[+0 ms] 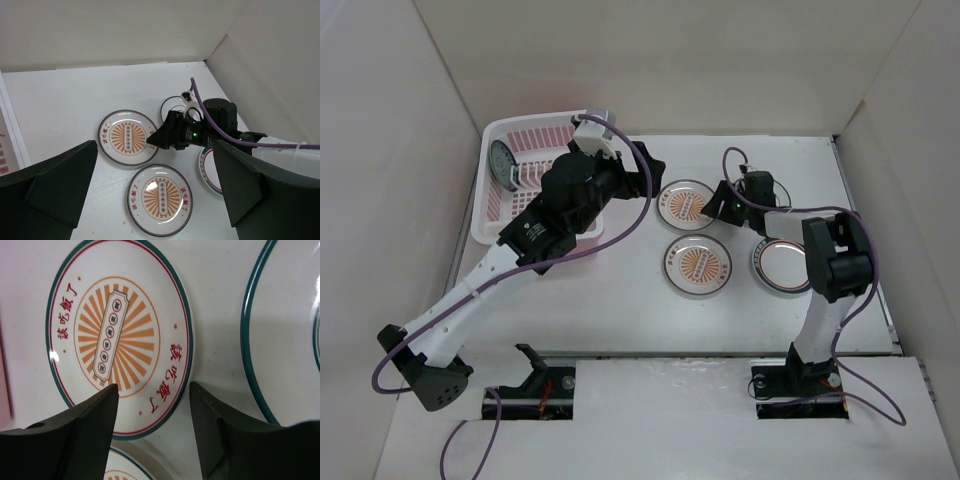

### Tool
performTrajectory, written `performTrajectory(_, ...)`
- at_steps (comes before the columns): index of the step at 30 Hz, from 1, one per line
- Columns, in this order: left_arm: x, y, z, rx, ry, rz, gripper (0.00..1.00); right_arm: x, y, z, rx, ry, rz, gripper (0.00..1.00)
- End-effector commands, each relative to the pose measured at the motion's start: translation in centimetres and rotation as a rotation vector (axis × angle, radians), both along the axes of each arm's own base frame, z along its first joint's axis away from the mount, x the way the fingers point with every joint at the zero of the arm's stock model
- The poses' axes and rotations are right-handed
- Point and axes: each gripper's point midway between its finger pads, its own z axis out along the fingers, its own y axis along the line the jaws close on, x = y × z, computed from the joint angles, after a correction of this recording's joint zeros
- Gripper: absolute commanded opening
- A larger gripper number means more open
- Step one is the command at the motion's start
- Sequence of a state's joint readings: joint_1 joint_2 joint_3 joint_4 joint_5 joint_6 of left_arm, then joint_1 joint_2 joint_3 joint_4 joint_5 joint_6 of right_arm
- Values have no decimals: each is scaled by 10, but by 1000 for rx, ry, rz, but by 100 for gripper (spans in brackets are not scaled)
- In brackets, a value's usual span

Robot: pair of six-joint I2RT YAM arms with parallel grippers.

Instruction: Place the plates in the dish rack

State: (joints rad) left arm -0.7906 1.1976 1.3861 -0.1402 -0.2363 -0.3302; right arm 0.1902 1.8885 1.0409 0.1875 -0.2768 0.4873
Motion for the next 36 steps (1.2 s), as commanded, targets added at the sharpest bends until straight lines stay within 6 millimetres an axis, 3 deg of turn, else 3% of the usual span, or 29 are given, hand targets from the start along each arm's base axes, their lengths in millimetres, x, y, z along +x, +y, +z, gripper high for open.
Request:
performTrajectory(1, -6, 3, 29, -46, -60, -6, 100, 17, 3, 4, 34, -23, -15, 64)
performTrajectory(3, -5, 3, 29, -38, -64, -7, 100, 22, 4, 1, 40, -17, -20, 61)
performTrajectory(4, -5, 3, 29, -38, -64, -7, 100, 23, 0, 1, 46, -13, -35, 54)
performTrajectory(6, -8, 1, 29, -38, -64, -16, 100, 20, 0, -14, 54, 42, -50, 48)
performTrajectory(7, -9, 0, 34, -45, -70, -25, 100, 24, -3, -14, 55, 39, -59, 36)
performTrajectory(9, -10, -1, 34, -45, -70, -34, 100, 24, -5, -20, 70, 64, -63, 29)
performTrajectory(11, -10, -1, 34, -45, -70, -34, 100, 24, -9, -21, 86, 83, -87, 14)
performTrajectory(13, -10, -1, 34, -45, -70, -34, 100, 26, -8, -19, 92, 87, -93, 12)
performTrajectory(16, -10, -1, 34, -45, -70, -34, 100, 29, -8, -13, 123, 89, -99, 0)
performTrajectory(22, -9, -1, 29, -38, -64, -25, 100, 36, -1, 1, 184, 88, -104, 0)
performTrajectory(26, -3, -1, 20, -21, -49, -2, 100, 43, 6, 43, 235, 7, -81, 0)
performTrajectory(27, -1, 1, 20, -20, -49, 13, 100, 45, 6, 67, 245, -48, -74, 0)
performTrajectory(29, 3, 1, 15, -10, -41, 33, 100, 47, 3, 96, 266, -100, -72, 0)
performTrajectory(33, 15, -5, -4, 23, -13, 54, 100, 41, -3, 152, 296, -207, -50, 0)
performTrajectory(35, 26, 0, -7, 6, -9, 84, 100, 28, -9, 194, 299, -298, -35, 0)
performTrajectory(36, 25, -4, -10, -7, -4, 67, 100, 28, -9, 194, 299, -299, -35, 0)
